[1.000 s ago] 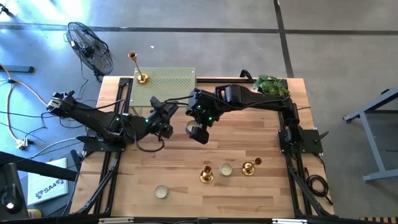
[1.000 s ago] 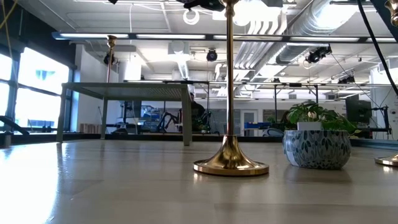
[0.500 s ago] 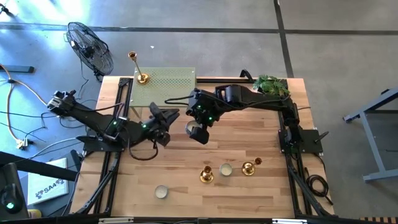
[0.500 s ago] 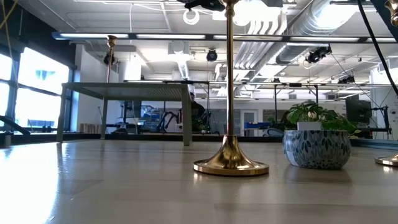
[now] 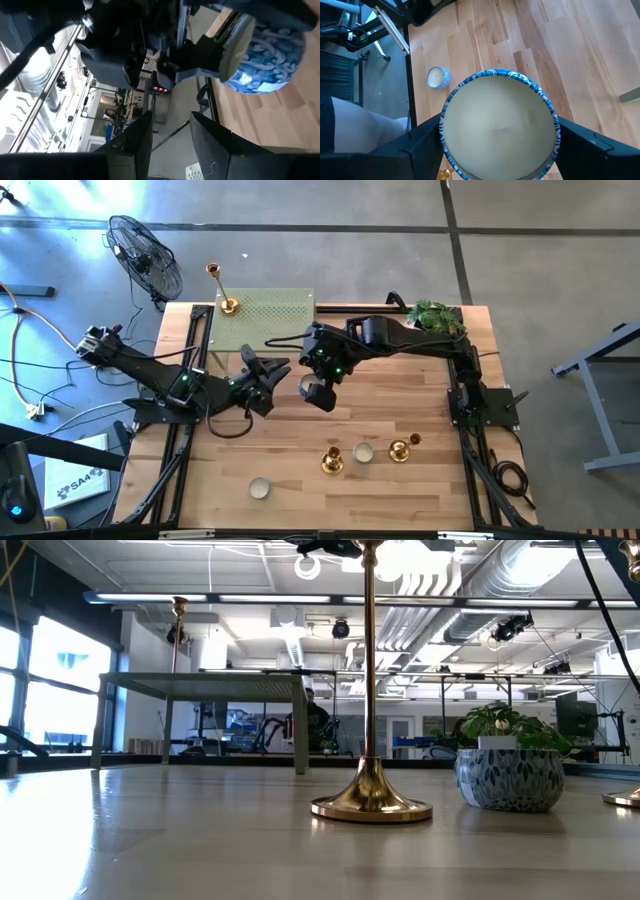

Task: Pick & Place candle stick holders
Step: Put the top right blue patterned round candle on the shelf

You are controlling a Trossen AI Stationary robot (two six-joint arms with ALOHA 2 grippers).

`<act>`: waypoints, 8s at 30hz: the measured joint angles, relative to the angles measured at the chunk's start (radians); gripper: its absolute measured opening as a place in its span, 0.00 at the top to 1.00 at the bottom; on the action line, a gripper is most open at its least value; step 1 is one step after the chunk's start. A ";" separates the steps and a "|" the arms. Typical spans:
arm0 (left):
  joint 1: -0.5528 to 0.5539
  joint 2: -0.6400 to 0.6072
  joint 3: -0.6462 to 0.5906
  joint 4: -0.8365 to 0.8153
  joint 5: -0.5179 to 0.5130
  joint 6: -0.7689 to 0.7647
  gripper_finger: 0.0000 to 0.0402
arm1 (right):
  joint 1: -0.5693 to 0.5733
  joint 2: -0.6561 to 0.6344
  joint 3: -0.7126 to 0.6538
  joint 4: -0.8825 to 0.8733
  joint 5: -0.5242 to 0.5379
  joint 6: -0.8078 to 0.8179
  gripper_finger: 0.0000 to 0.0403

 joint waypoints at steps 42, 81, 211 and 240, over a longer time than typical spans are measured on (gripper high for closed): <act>-0.001 0.002 0.000 -0.003 -0.057 0.079 0.24 | 0.000 0.000 0.000 -0.006 0.004 0.008 0.26; 0.000 0.002 0.000 -0.051 0.209 0.095 0.11 | 0.000 0.000 0.000 -0.006 -0.011 0.000 0.26; 0.137 0.002 0.000 -0.051 0.631 0.154 0.11 | 0.007 0.000 0.000 0.036 -0.050 -0.036 0.26; 0.137 0.060 0.000 -0.048 0.611 0.184 0.11 | 0.007 0.000 0.000 0.082 -0.061 -0.064 0.26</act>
